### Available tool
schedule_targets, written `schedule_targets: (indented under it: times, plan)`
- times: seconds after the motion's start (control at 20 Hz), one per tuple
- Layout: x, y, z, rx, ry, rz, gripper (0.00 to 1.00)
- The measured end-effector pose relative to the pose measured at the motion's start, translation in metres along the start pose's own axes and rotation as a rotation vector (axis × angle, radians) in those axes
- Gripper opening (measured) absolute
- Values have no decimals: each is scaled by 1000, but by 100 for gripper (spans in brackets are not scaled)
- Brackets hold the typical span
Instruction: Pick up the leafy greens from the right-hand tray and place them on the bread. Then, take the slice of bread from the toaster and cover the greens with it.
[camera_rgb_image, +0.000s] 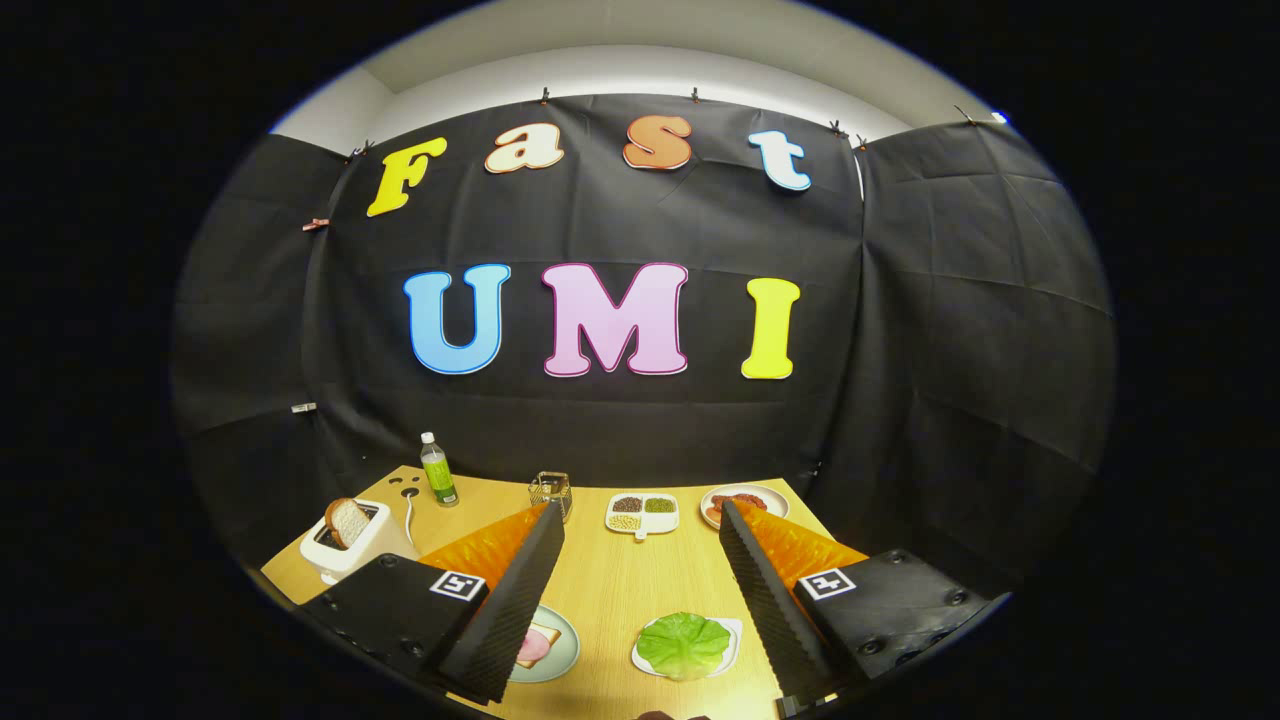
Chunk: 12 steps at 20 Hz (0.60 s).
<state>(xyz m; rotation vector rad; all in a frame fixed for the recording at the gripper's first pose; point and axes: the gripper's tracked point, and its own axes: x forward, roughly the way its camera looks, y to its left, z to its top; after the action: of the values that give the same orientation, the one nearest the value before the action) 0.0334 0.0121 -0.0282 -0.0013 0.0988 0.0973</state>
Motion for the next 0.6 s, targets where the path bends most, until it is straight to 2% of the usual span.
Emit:
schedule_targets:
  times: [0.35, 0.6]
  plan:
    - [26, -17, -29, -22, 68, 60, 97]
    - [50, -32, -93, -37, 214, 86, 98]
